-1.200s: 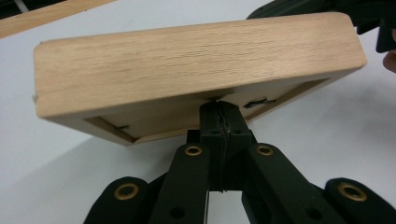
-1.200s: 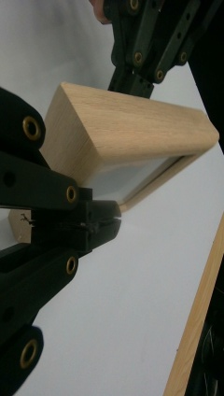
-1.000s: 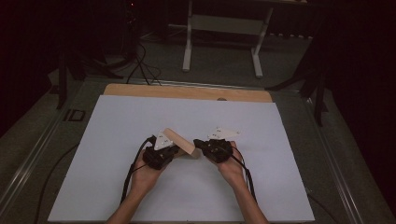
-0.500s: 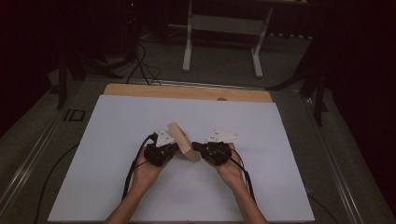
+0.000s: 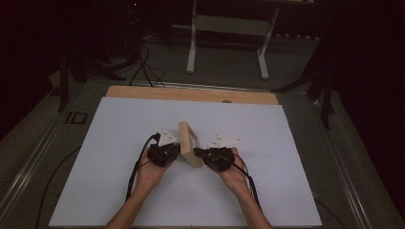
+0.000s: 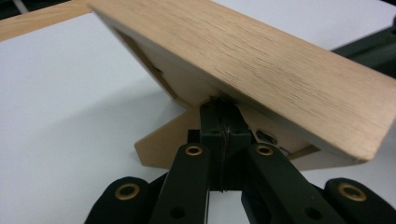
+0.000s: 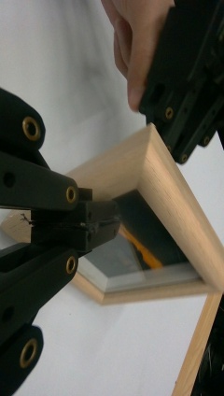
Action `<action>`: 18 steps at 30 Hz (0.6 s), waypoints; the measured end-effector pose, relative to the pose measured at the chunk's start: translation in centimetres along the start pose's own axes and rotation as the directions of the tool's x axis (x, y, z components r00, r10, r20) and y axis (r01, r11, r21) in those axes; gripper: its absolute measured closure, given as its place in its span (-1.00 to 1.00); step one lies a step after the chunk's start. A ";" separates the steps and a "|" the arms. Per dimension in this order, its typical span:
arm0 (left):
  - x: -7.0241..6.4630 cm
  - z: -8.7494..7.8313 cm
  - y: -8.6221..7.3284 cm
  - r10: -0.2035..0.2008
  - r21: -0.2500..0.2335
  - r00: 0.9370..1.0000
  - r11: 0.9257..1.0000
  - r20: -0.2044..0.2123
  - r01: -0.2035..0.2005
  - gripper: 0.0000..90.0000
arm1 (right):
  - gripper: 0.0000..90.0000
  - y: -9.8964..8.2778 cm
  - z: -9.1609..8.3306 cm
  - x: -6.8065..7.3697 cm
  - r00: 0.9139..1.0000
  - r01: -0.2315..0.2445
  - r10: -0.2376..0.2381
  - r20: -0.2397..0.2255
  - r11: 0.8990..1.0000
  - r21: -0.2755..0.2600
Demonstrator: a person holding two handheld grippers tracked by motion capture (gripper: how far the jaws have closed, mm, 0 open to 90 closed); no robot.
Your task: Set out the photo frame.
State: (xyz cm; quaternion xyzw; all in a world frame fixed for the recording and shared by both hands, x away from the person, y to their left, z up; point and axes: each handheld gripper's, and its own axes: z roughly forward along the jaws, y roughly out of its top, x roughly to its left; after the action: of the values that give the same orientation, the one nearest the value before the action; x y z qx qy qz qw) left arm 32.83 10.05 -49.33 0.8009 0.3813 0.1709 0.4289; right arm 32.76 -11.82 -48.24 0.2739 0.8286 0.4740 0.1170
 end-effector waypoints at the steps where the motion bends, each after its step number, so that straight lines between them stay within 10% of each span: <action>1: 0.1 0.1 0.0 -0.004 -0.001 1.000 1.000 0.003 0.004 1.00 | 1.00 0.0 0.0 0.1 1.000 0.002 -0.002 -0.002 1.000 0.001; 18: 1.2 -0.3 -0.2 -0.025 0.002 1.000 1.000 0.016 0.025 0.78 | 0.86 -0.1 0.1 0.3 1.000 0.019 -0.019 0.006 1.000 0.010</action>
State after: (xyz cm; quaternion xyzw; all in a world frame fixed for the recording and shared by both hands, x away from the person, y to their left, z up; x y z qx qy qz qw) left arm 33.40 11.19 -49.38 0.7978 0.3882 0.1587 0.4331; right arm 32.49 -11.64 -48.40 0.2680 0.8331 0.4681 0.1225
